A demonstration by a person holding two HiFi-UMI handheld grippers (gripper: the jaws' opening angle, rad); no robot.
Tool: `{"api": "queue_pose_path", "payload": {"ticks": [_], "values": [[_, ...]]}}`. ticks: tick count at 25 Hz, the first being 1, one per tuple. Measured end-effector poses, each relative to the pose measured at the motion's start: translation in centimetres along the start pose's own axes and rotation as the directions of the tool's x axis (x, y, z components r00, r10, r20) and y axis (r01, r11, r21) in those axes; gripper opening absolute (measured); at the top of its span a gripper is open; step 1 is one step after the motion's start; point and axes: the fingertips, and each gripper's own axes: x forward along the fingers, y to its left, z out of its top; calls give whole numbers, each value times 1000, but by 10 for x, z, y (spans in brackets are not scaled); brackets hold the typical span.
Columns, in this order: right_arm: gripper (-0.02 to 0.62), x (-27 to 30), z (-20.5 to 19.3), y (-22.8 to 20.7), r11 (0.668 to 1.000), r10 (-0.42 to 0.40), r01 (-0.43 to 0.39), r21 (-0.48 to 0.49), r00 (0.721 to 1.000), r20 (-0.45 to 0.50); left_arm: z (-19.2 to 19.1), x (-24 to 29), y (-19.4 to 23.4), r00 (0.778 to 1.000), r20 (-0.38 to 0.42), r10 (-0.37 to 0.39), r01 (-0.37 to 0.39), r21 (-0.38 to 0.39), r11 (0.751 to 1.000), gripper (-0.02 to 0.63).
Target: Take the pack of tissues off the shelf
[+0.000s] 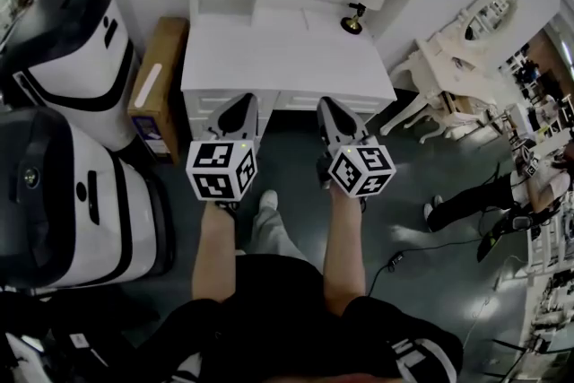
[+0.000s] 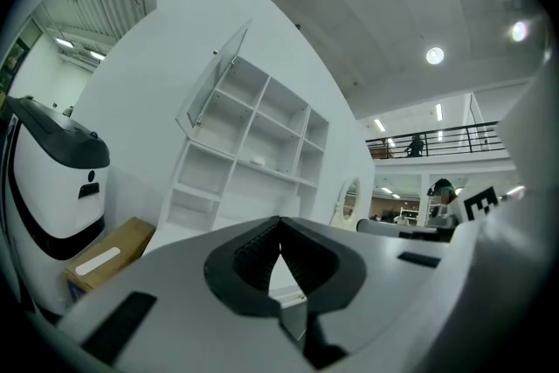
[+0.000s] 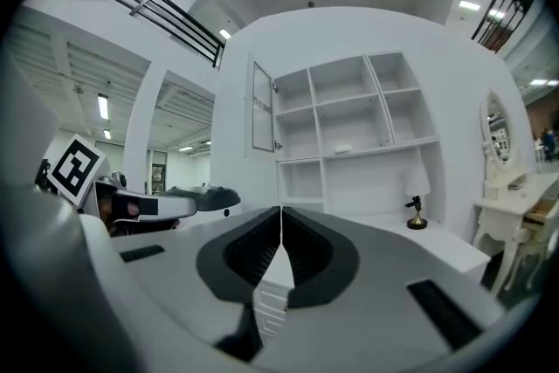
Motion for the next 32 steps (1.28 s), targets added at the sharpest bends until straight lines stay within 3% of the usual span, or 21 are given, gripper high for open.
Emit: {"api": "queue_pose_path", "payload": {"ticks": [6, 14, 24, 32], "values": [[23, 41, -16, 0, 997, 68, -67, 28, 997, -32, -8, 15, 33, 996, -29, 81, -81, -3, 997, 11], [23, 91, -25, -48, 994, 85, -81, 69, 995, -50, -26, 82, 51, 990, -85, 116, -118, -12, 993, 11], [23, 128, 2, -175, 993, 16, -16, 119, 1000, 1, -12, 209, 16, 993, -92, 70, -67, 38, 997, 11], [23, 149, 34, -258, 992, -10, -1, 129, 996, 83, 15, 293, -6, 997, -47, 55, -50, 92, 995, 11]]}}
